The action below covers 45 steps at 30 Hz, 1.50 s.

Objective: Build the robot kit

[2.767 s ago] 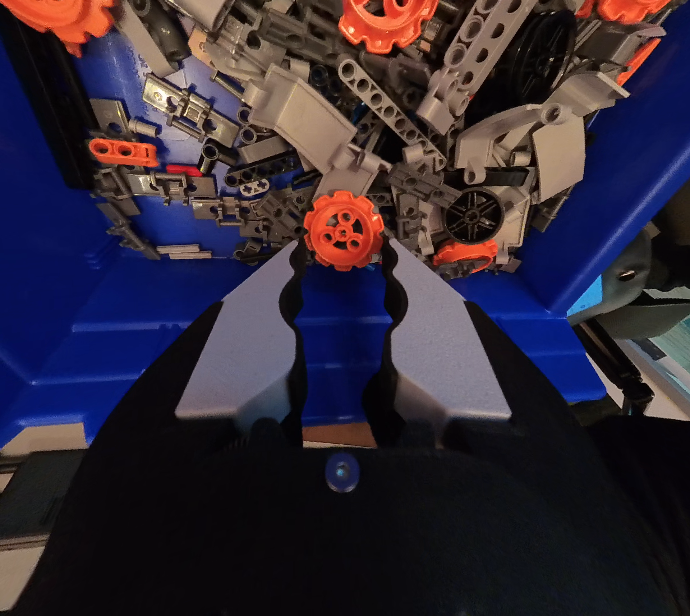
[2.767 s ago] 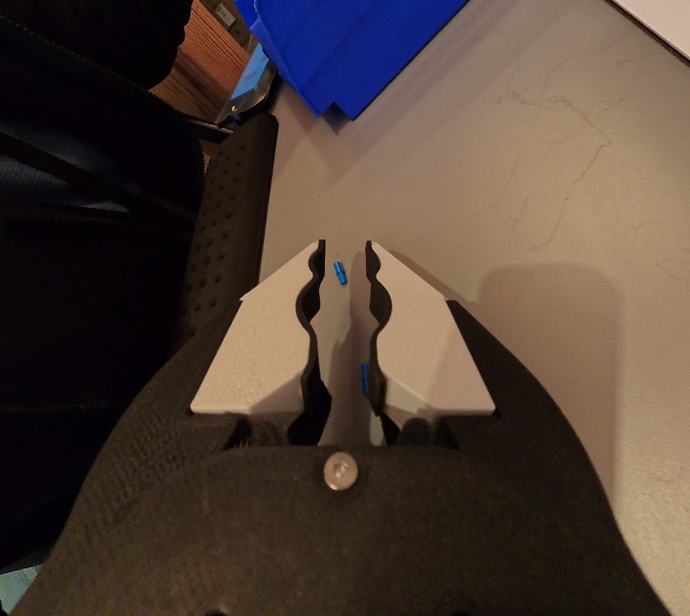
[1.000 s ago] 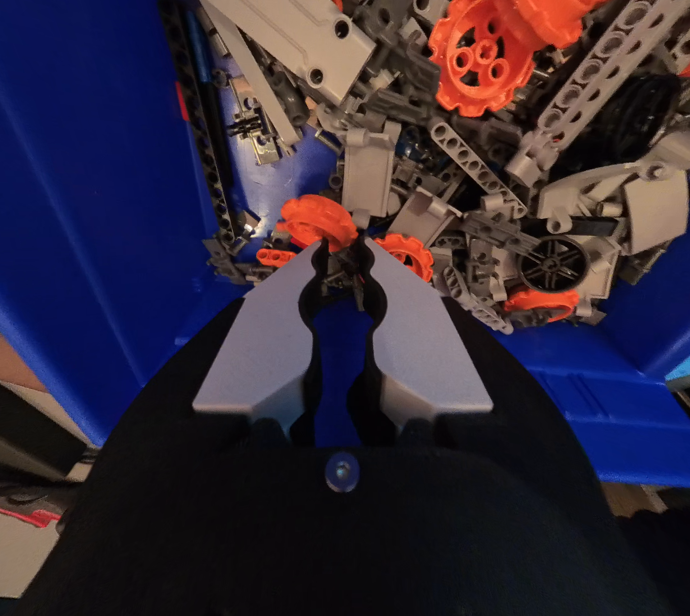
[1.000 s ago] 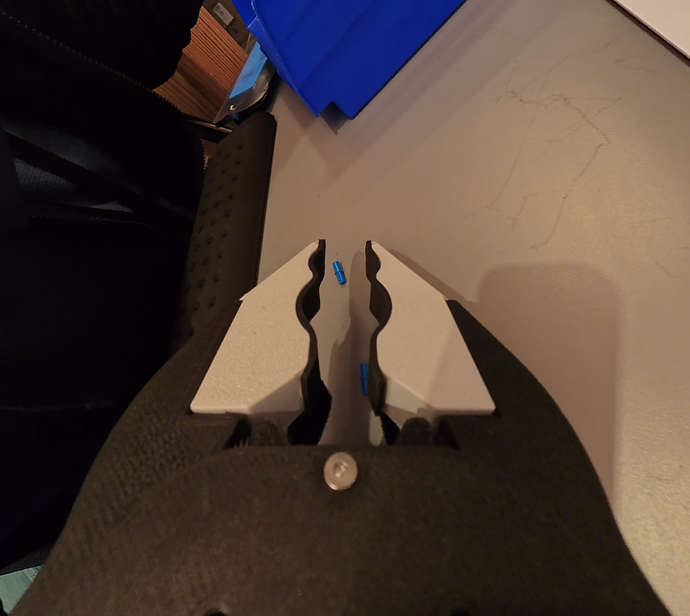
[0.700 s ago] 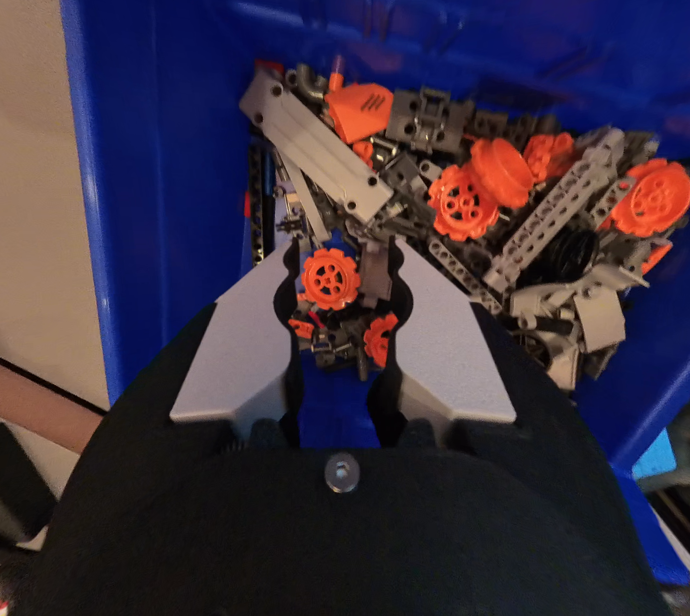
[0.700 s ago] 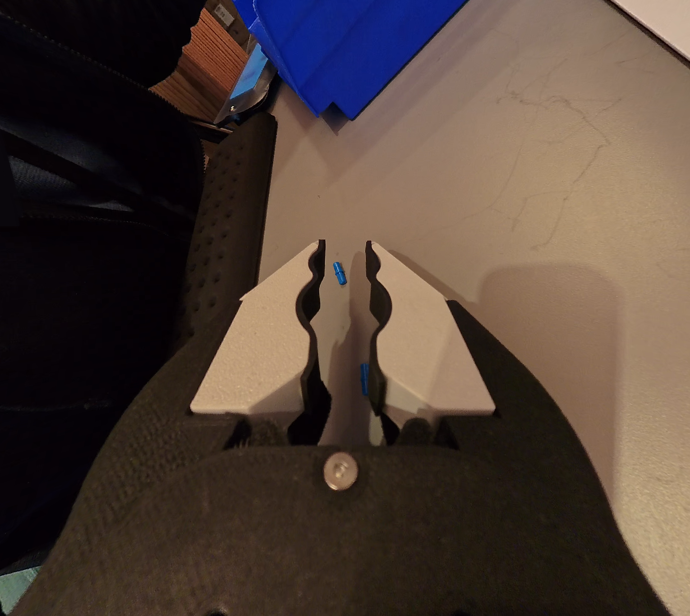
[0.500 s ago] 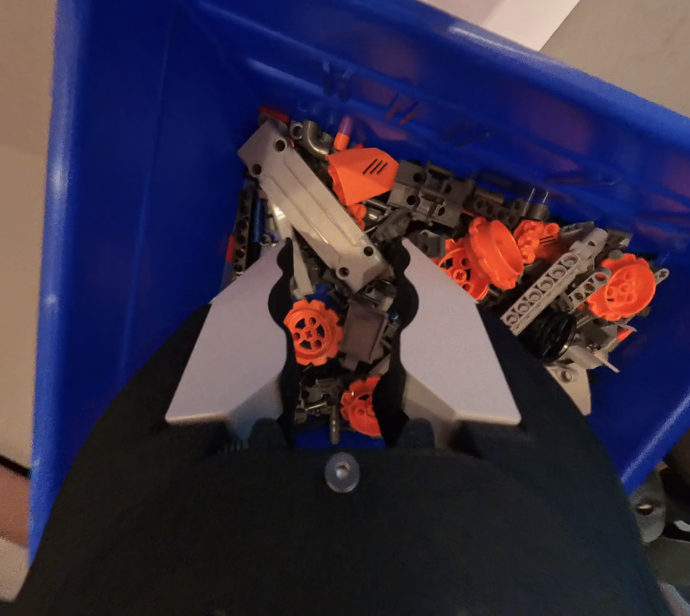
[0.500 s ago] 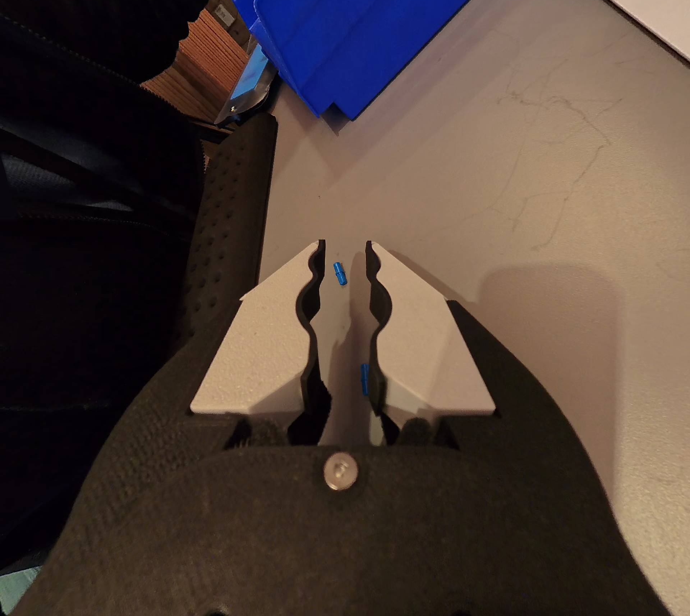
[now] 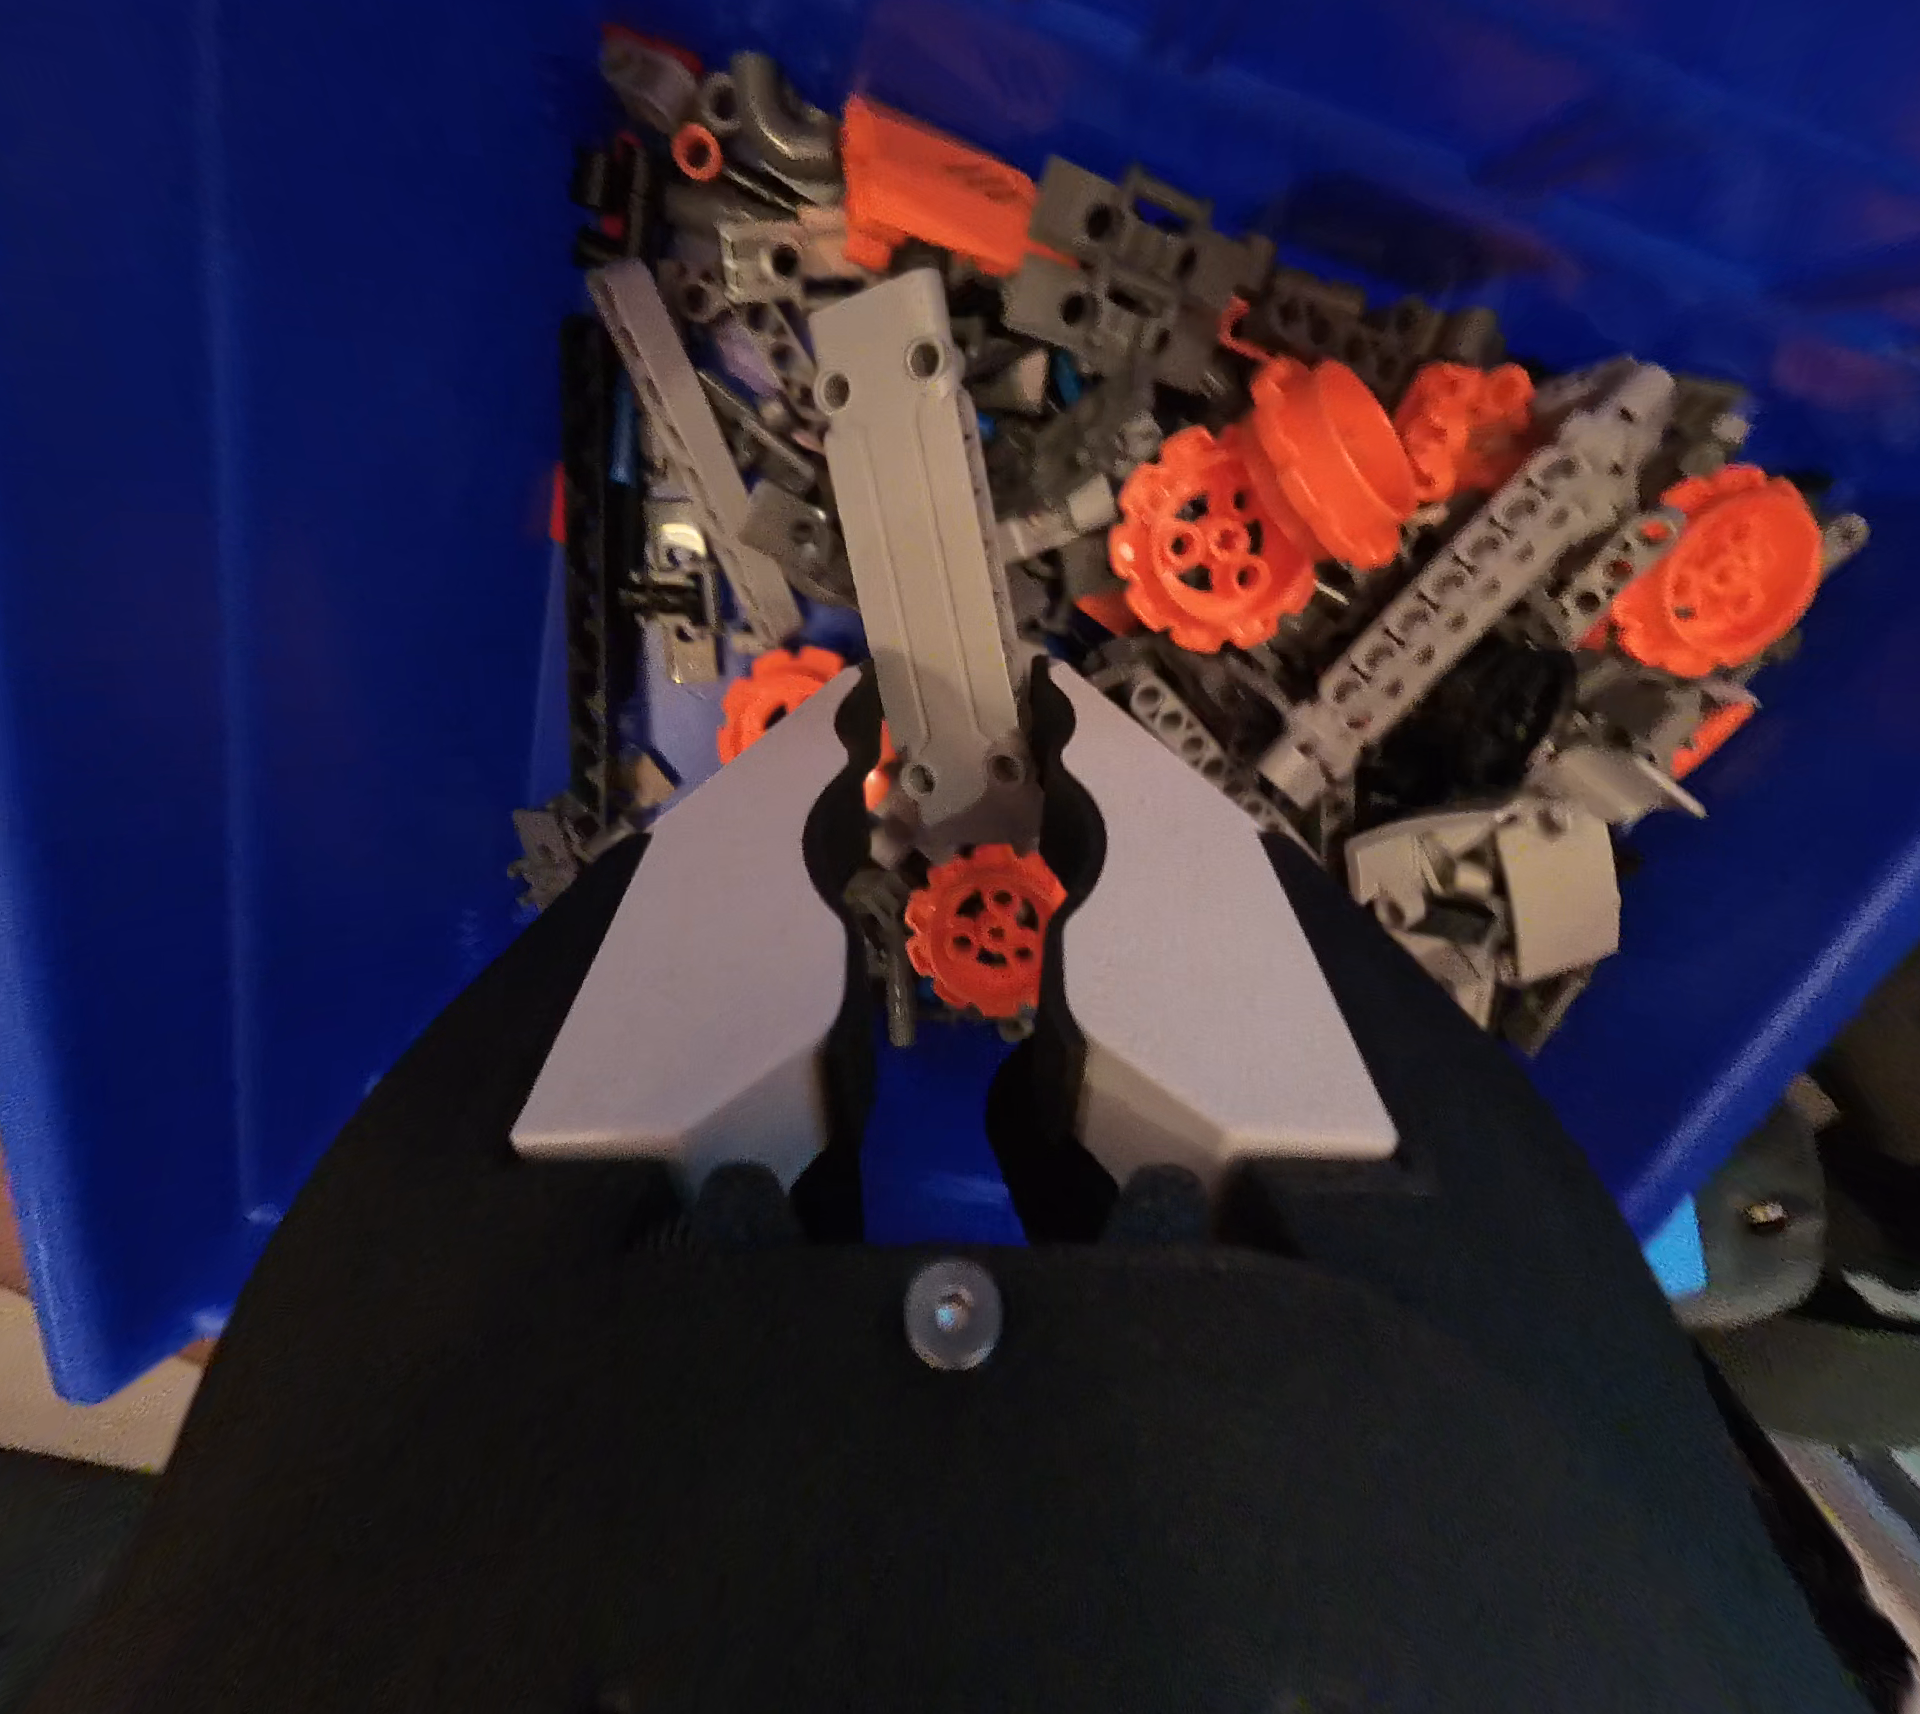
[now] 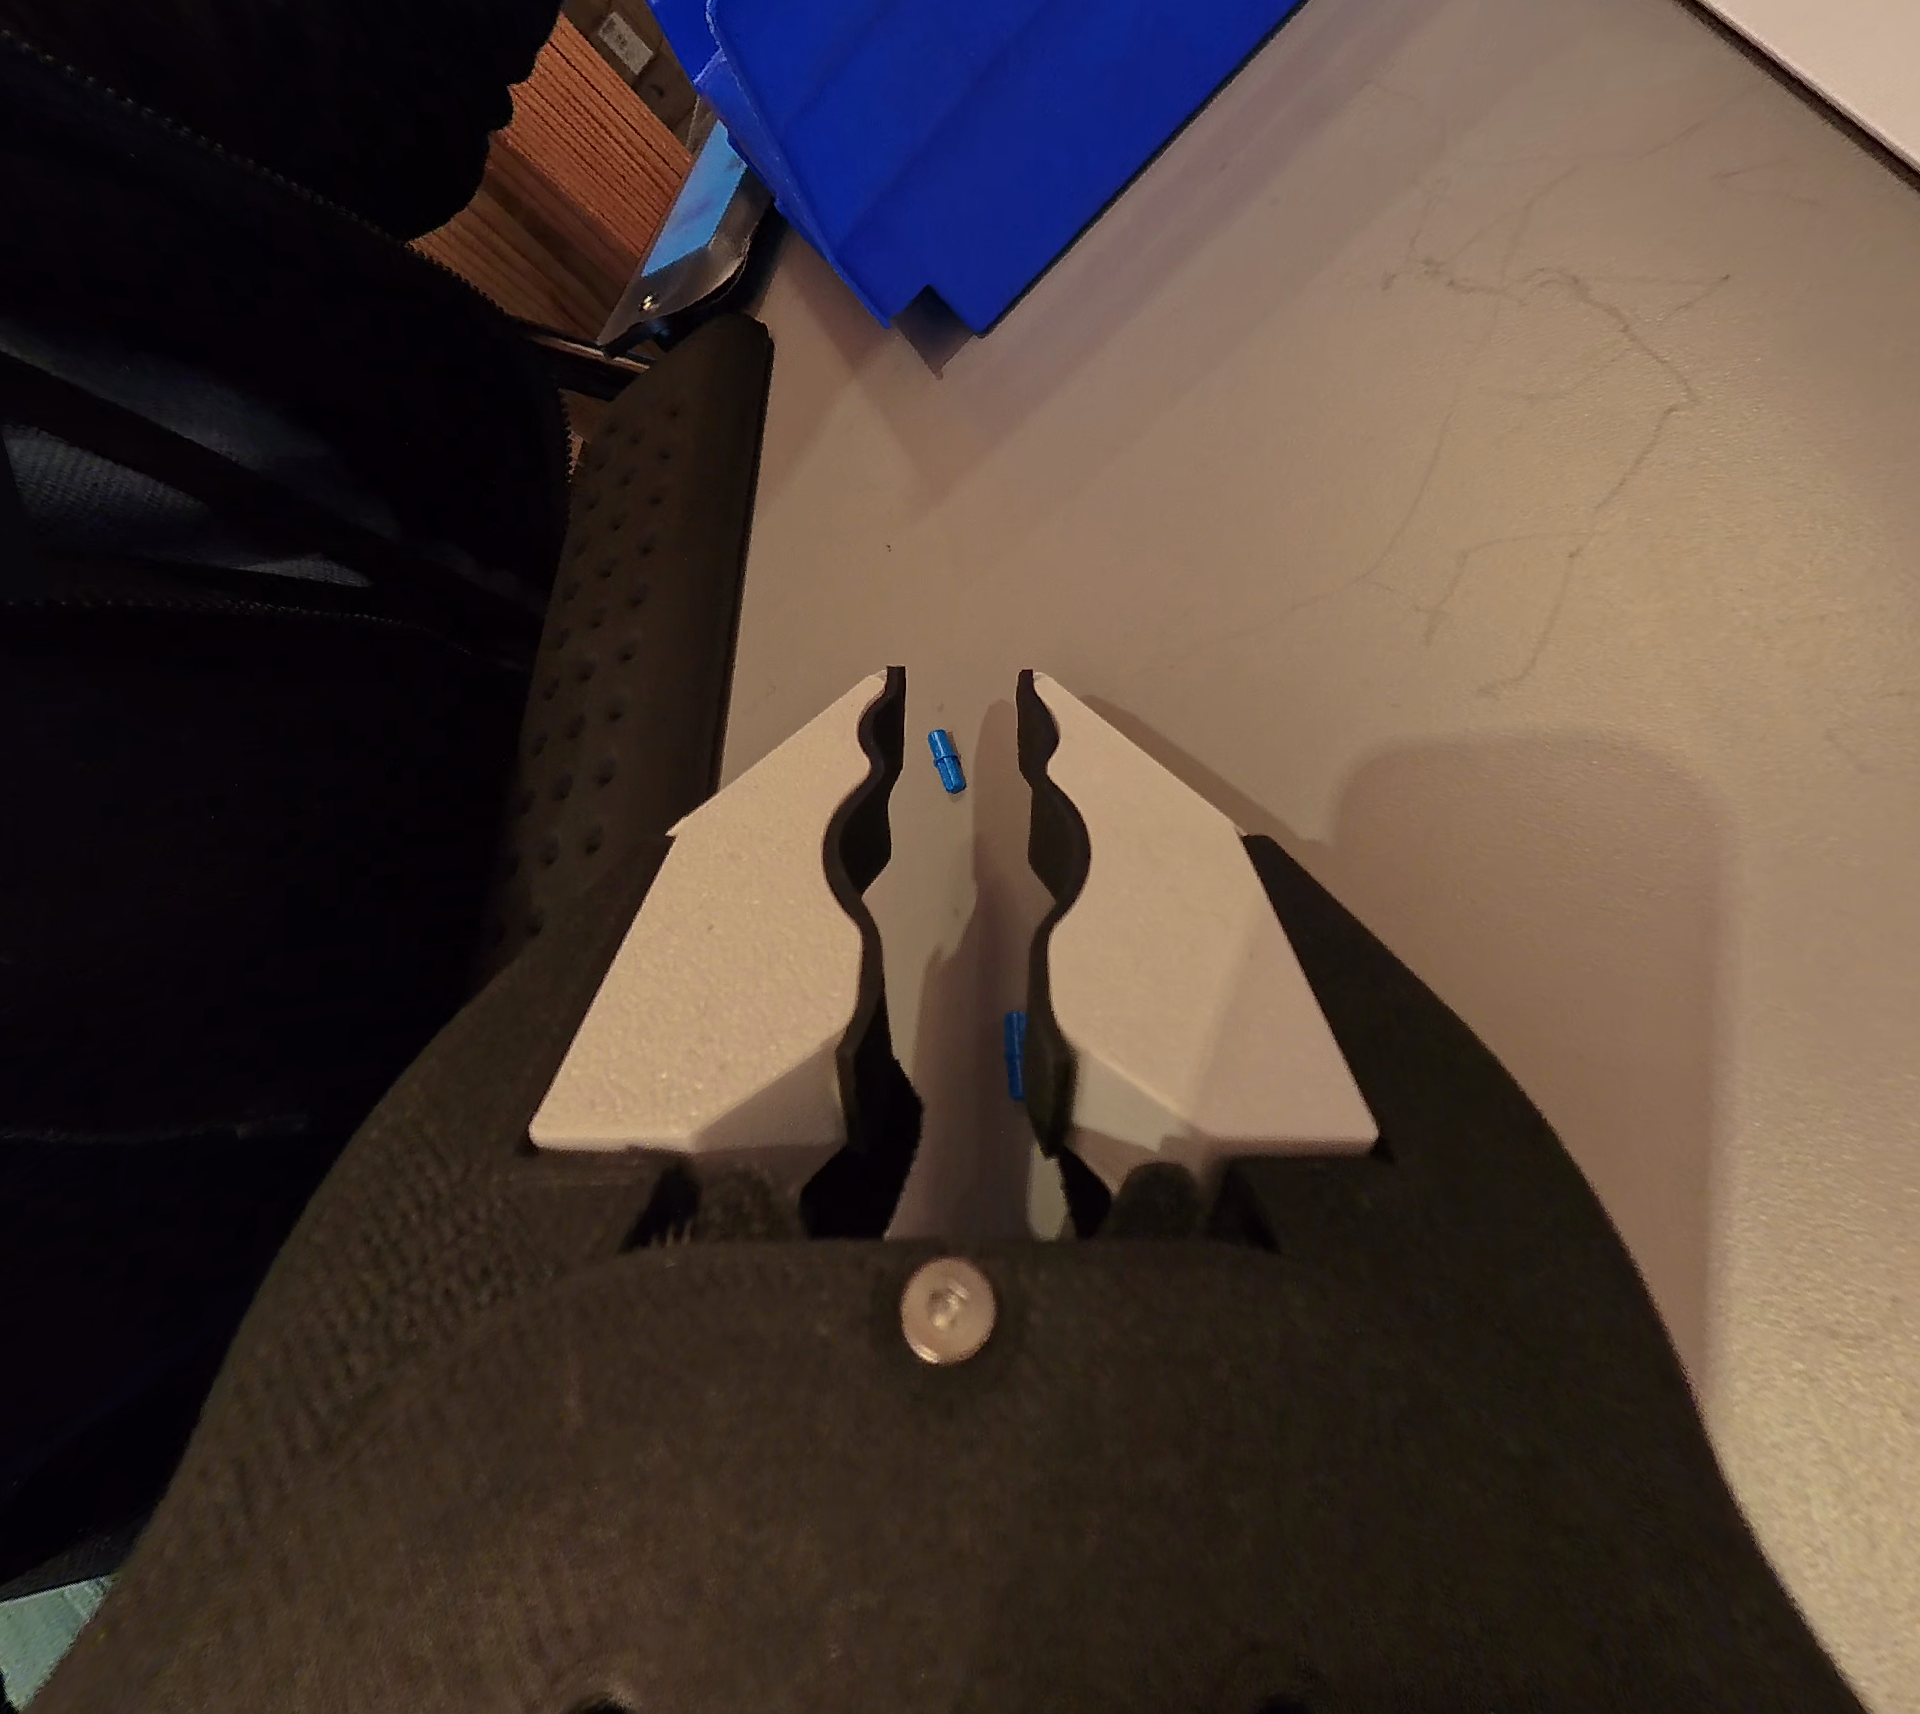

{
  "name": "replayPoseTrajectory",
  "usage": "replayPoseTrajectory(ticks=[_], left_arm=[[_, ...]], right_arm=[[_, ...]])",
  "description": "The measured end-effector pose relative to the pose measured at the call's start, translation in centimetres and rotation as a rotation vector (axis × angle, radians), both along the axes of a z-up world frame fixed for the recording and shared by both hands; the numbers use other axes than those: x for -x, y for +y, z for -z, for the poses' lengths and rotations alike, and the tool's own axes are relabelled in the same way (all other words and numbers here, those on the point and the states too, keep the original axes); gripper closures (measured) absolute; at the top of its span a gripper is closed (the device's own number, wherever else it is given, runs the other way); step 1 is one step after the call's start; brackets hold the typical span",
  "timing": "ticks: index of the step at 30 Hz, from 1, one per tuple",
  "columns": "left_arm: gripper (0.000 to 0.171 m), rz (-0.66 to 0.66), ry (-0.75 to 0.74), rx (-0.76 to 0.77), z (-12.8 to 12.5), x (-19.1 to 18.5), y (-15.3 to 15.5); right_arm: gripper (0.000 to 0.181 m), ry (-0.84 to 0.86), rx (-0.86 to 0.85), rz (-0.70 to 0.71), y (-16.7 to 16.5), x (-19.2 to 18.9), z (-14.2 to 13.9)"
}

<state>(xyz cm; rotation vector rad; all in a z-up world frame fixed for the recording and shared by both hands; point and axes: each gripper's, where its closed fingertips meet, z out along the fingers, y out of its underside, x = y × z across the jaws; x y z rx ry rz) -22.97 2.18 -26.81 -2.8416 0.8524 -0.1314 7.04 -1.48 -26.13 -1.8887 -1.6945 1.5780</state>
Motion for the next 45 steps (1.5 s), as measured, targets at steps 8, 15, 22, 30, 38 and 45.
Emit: replayPoseTrajectory(ticks=[8, 15, 22, 30, 38, 45], left_arm=[[0.144, 0.094, 0.019, 0.193, 0.0, -0.5, -6.0], [0.128, 0.046, -0.015, 0.095, -1.5, -0.2, -4.4], [0.125, -0.019, 0.041, -0.117, -1.4, 0.7, 2.1], [0.138, -0.057, 0.112, -0.061, 2.1, 1.7, 3.6], [0.156, 0.01, 0.139, -0.056, 2.3, 1.2, 2.7], [0.157, 0.091, 0.135, 0.005, 0.6, 0.7, -1.1]], right_arm=[[0.162, -0.002, 0.0, 0.0, 0.0, 0.0, 0.0], [0.162, -0.002, 0.0, 0.001, 0.0, 0.0, 0.1], [0.162, -0.002, -0.004, 0.0, 0.0, 0.0, 0.0], [0.162, 0.001, -0.001, 0.0, 0.0, 0.0, 0.0], [0.162, 0.0, -0.003, 0.001, 0.0, 0.0, 0.0], [0.162, -0.001, -0.001, 0.001, 0.0, 0.0, 0.0]])
